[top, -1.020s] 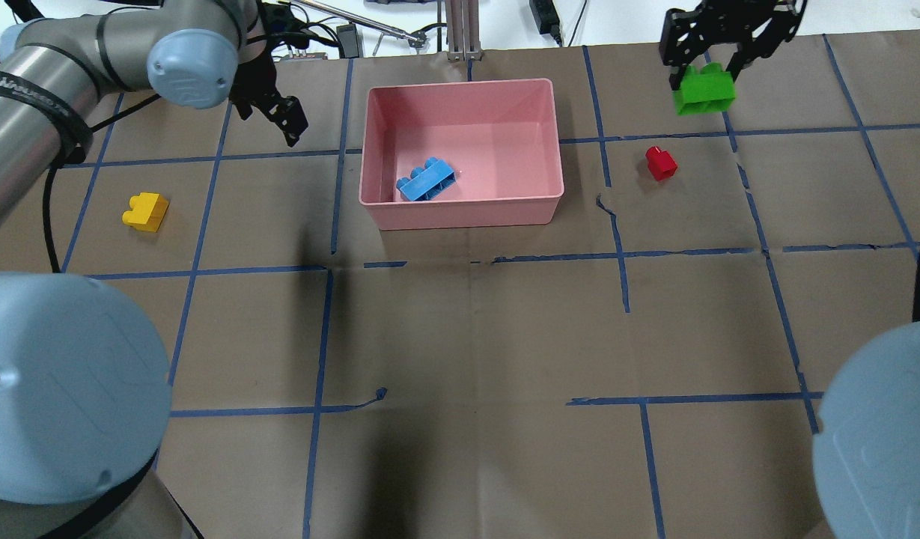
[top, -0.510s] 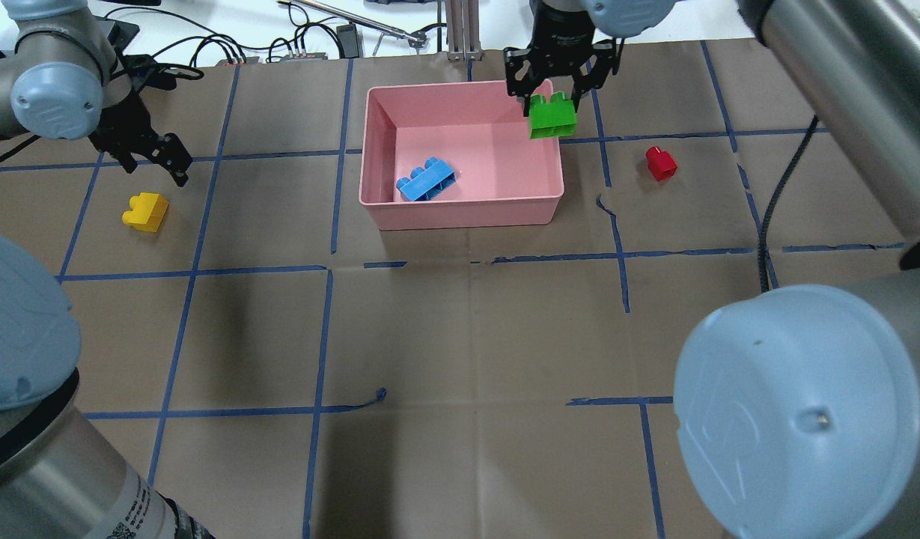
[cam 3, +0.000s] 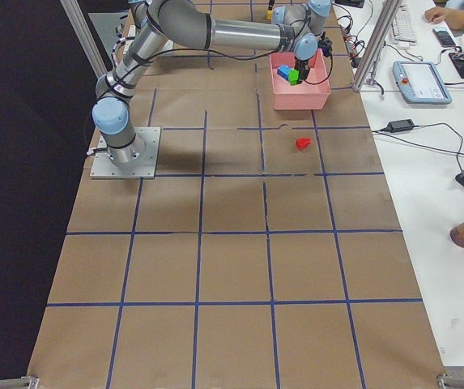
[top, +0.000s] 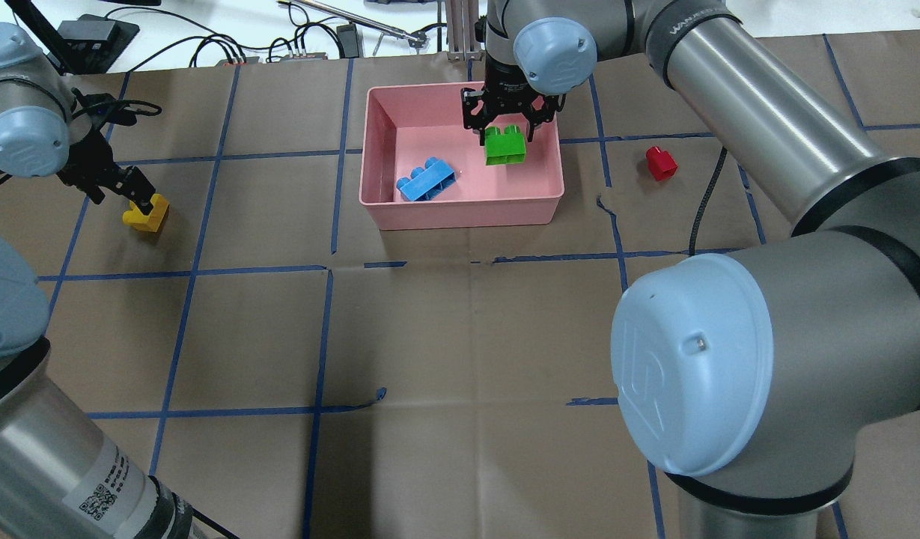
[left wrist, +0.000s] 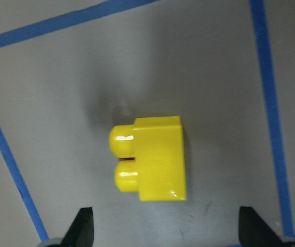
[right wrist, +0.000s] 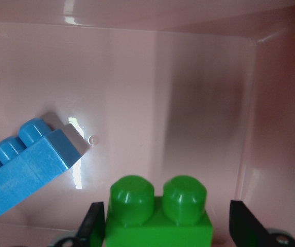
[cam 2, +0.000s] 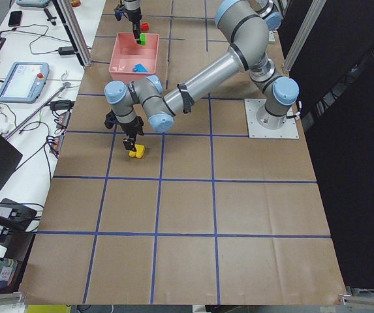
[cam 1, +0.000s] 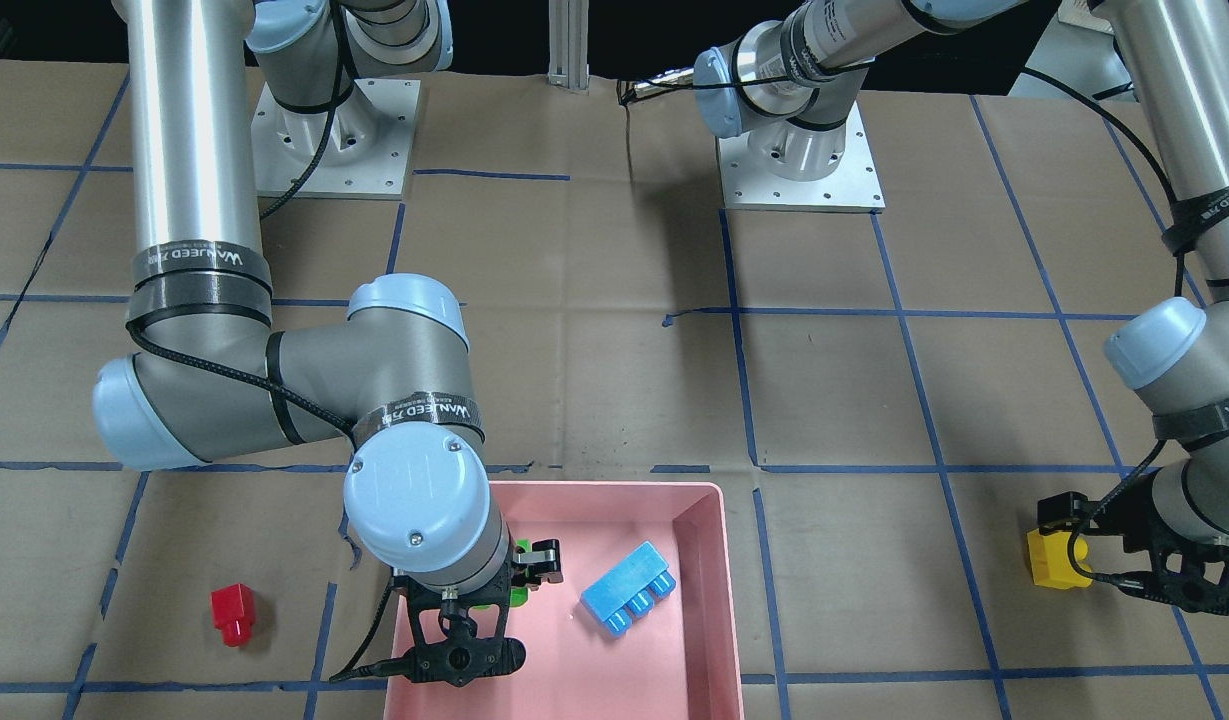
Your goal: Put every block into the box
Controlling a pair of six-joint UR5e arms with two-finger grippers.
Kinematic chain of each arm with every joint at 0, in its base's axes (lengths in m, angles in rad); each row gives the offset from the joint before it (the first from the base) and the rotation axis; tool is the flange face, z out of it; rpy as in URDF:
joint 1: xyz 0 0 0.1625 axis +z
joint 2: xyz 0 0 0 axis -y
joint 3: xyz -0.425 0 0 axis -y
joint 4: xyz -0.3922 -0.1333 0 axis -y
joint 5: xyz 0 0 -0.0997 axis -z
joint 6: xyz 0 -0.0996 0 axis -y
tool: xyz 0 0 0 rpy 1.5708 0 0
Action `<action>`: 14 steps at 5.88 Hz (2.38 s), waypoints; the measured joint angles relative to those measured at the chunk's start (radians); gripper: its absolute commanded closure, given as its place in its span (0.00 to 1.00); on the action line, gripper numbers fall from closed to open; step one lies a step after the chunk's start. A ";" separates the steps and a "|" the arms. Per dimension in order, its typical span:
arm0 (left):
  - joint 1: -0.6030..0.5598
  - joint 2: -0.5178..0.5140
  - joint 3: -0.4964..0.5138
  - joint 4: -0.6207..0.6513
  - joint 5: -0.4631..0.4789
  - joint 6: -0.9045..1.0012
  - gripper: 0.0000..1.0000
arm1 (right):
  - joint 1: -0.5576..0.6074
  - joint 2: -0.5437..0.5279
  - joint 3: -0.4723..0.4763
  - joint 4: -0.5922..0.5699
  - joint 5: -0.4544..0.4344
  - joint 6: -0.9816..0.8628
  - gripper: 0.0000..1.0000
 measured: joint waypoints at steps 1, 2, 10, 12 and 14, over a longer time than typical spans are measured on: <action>0.001 -0.023 -0.002 0.023 -0.001 0.003 0.01 | 0.001 0.002 0.000 0.002 0.006 0.019 0.00; -0.001 -0.042 0.000 0.031 -0.003 0.003 0.15 | 0.002 -0.016 0.000 0.018 0.014 0.040 0.00; -0.155 0.078 0.037 -0.095 -0.061 -0.049 1.00 | -0.328 -0.135 0.012 0.151 -0.037 -0.451 0.00; -0.317 0.134 0.075 -0.152 -0.062 -0.144 1.00 | -0.347 -0.047 0.015 0.076 -0.041 -0.524 0.01; -0.506 0.103 0.132 -0.157 -0.064 -0.310 1.00 | -0.348 0.026 0.021 0.049 -0.044 -0.527 0.01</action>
